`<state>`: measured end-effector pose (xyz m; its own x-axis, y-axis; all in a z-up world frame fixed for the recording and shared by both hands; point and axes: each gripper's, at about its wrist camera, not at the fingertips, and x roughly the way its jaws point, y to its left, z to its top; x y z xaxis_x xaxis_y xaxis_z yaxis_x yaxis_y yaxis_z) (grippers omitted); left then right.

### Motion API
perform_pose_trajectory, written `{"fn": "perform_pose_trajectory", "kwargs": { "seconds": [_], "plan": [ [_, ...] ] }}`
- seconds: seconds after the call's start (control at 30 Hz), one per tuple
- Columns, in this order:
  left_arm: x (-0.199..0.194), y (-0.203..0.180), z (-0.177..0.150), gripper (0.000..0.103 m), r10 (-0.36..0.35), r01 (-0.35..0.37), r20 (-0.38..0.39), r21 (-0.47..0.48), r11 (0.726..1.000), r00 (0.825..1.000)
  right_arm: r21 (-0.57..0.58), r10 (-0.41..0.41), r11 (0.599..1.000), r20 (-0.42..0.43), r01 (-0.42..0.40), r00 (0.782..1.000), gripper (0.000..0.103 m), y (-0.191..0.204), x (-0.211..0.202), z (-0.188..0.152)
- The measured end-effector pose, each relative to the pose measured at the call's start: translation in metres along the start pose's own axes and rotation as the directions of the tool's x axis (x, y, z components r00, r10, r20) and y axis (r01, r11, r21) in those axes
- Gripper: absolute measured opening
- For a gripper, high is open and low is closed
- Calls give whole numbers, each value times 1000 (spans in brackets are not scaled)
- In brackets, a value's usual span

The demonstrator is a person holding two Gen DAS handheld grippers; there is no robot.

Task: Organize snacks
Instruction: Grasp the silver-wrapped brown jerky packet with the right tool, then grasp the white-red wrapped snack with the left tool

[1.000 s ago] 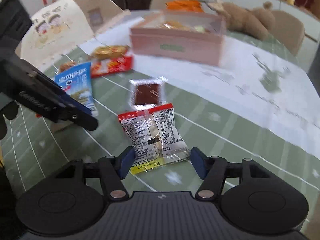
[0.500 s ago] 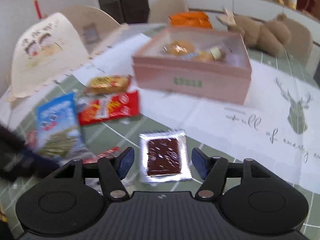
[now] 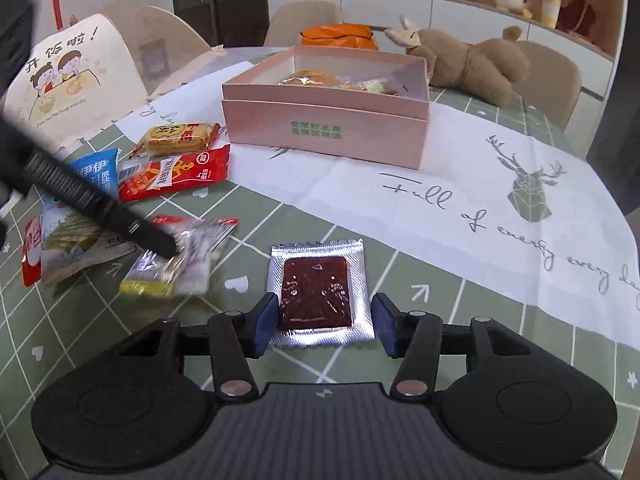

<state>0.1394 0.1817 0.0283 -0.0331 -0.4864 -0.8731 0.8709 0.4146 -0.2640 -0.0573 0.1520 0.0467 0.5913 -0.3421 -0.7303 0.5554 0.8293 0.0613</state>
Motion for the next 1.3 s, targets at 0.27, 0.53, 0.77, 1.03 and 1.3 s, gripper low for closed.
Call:
{"fn": "perform_pose_trajectory", "kwargs": {
  "seconds": [0.27,0.53,0.77,1.03,1.3],
  "plan": [
    [13,-25,6,40,57,-57,-9,83,995,998,42,-48,998,64,45,997,87,1,-2,-18],
    [11,-18,9,51,163,-168,42,169,971,986,56,-61,997,60,57,996,92,1,-1,-19],
    [2,-28,16,50,103,-115,82,148,982,991,61,-63,996,58,60,996,94,0,-1,-19],
    [30,-58,6,75,151,-159,50,321,934,987,62,-64,996,58,60,996,94,0,-1,-19],
    [26,-37,7,72,199,-205,50,261,943,979,61,-62,996,55,59,997,96,1,-1,-20]
  ]
}}
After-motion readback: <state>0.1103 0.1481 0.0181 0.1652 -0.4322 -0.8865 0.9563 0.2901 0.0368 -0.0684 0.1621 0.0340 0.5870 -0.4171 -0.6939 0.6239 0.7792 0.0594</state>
